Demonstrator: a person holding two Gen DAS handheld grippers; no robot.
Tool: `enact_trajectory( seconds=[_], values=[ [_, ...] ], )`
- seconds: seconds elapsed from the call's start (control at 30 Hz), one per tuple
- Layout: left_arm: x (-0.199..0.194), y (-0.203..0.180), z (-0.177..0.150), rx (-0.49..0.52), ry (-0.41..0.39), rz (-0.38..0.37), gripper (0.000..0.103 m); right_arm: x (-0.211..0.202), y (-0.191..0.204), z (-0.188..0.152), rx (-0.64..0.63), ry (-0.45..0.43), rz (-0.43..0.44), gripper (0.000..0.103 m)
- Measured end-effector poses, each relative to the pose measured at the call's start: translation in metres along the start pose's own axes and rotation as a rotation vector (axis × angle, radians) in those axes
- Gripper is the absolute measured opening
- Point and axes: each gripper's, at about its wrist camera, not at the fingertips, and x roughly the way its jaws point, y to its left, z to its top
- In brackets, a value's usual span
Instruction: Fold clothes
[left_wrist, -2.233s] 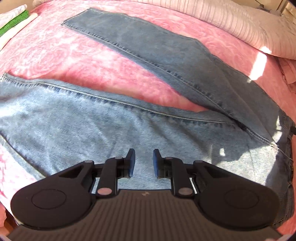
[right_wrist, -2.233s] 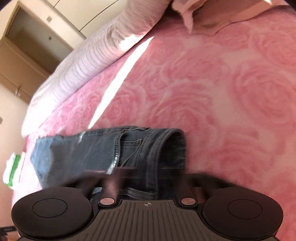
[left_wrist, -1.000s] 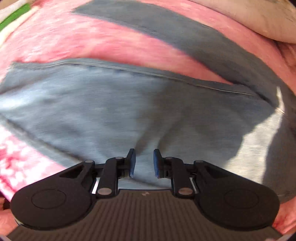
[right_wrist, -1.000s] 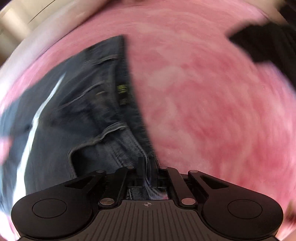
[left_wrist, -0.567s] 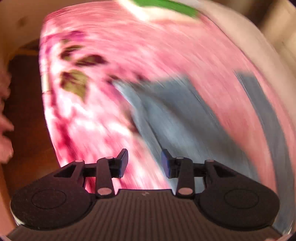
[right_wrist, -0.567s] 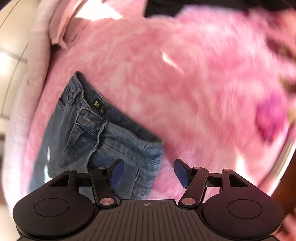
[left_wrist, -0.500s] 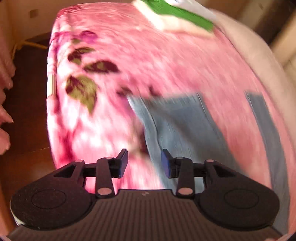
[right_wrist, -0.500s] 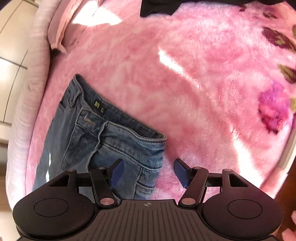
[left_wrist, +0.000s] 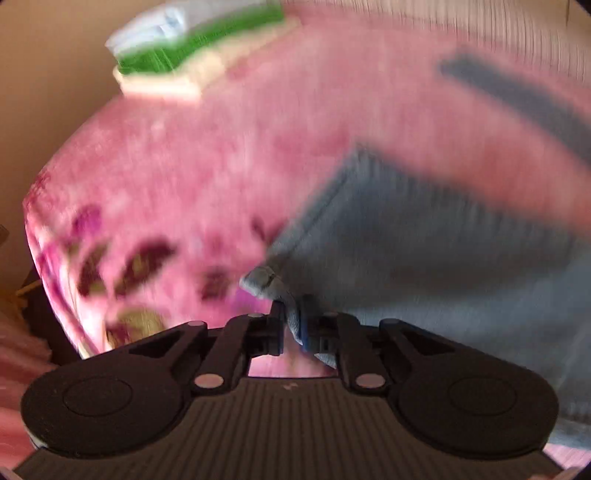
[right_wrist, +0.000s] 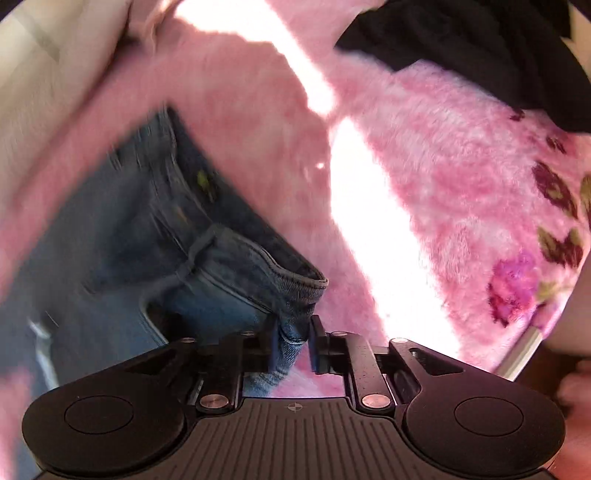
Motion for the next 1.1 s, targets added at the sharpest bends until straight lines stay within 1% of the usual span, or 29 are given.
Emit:
enact_trajectory(
  seconds=[0.03,0.07,0.1,0.17,0.2,0.27,0.3,0.37,0.4,0.47,0.5,0.57,0.63,0.67,0.7,0.73,0.77,0.83,0.93,0.97,1.0,1.03,1.07,1.1],
  values=[
    [-0.003,-0.004,-0.003,0.033,-0.028,0.015,0.013,0.003,0.002,-0.003,-0.01,0.016,-0.036,0.027],
    [-0.008,-0.005,-0.001,0.027,-0.037,0.037,0.016,-0.001,0.003,-0.005,-0.003,0.004,-0.068,0.03],
    [-0.014,-0.006,0.002,0.018,-0.045,0.06,0.02,-0.009,0.004,-0.008,0.005,-0.025,-0.096,0.035],
    [-0.03,-0.004,0.007,-0.035,-0.105,0.128,0.024,-0.025,0.007,-0.013,0.019,-0.095,-0.178,0.038],
    [-0.037,-0.01,0.009,-0.035,-0.123,0.121,0.02,-0.033,0.009,-0.017,0.015,-0.132,-0.21,0.039],
    [-0.05,-0.021,0.014,-0.031,-0.158,0.099,0.019,-0.042,0.021,-0.025,-0.035,-0.208,-0.243,0.039],
    [-0.058,-0.035,0.014,0.012,-0.18,0.027,0.019,-0.044,0.029,-0.03,-0.073,-0.239,-0.253,0.039],
    [-0.07,-0.075,0.011,0.171,-0.217,-0.074,0.019,-0.038,0.052,-0.036,-0.158,-0.258,-0.249,0.04],
    [-0.073,-0.097,0.008,0.253,-0.22,-0.138,0.019,-0.033,0.063,-0.039,-0.194,-0.261,-0.237,0.04],
    [-0.067,-0.134,0.005,0.385,-0.222,-0.301,0.019,-0.02,0.085,-0.044,-0.252,-0.263,-0.195,0.04],
    [-0.064,-0.151,0.003,0.445,-0.235,-0.353,0.019,-0.014,0.094,-0.048,-0.271,-0.259,-0.177,0.04],
    [-0.045,-0.166,0.002,0.55,-0.258,-0.38,0.019,-0.002,0.111,-0.054,-0.296,-0.246,-0.157,0.04],
    [-0.025,-0.18,0.001,0.654,-0.281,-0.403,0.017,0.004,0.115,-0.058,-0.298,-0.236,-0.141,0.04],
    [-0.016,-0.17,0.003,0.66,-0.313,-0.414,0.018,0.006,0.116,-0.06,-0.298,-0.231,-0.134,0.04],
    [-0.007,-0.158,0.009,0.654,-0.325,-0.403,0.019,0.008,0.116,-0.062,-0.297,-0.227,-0.127,0.04],
    [-0.001,-0.144,0.014,0.649,-0.33,-0.394,0.024,0.008,0.115,-0.063,-0.295,-0.224,-0.12,0.04],
    [0.006,-0.13,0.019,0.643,-0.335,-0.385,0.039,0.007,0.111,-0.061,-0.292,-0.222,-0.117,0.04],
    [0.019,-0.101,0.03,0.632,-0.345,-0.366,0.049,0.007,0.105,-0.059,-0.287,-0.215,-0.123,0.04],
    [0.028,-0.075,0.039,0.61,-0.332,-0.291,0.05,0.002,0.101,-0.056,-0.288,-0.222,-0.135,0.04],
    [0.026,-0.069,0.044,0.569,-0.316,-0.272,0.043,0.0,0.102,-0.056,-0.301,-0.23,-0.126,0.04],
    [0.019,-0.065,0.048,0.514,-0.308,-0.253,0.016,-0.002,0.104,-0.056,-0.318,-0.24,-0.112,0.04],
    [0.011,-0.062,0.047,0.476,-0.309,-0.268,0.004,-0.003,0.106,-0.056,-0.335,-0.25,-0.099,0.04],
    [0.001,-0.06,0.045,0.439,-0.311,-0.286,0.004,-0.005,0.108,-0.056,-0.352,-0.26,-0.085,0.04],
    [-0.008,-0.058,0.043,0.403,-0.312,-0.304,0.009,-0.007,0.11,-0.056,-0.369,-0.27,-0.071,0.04]
  ],
)
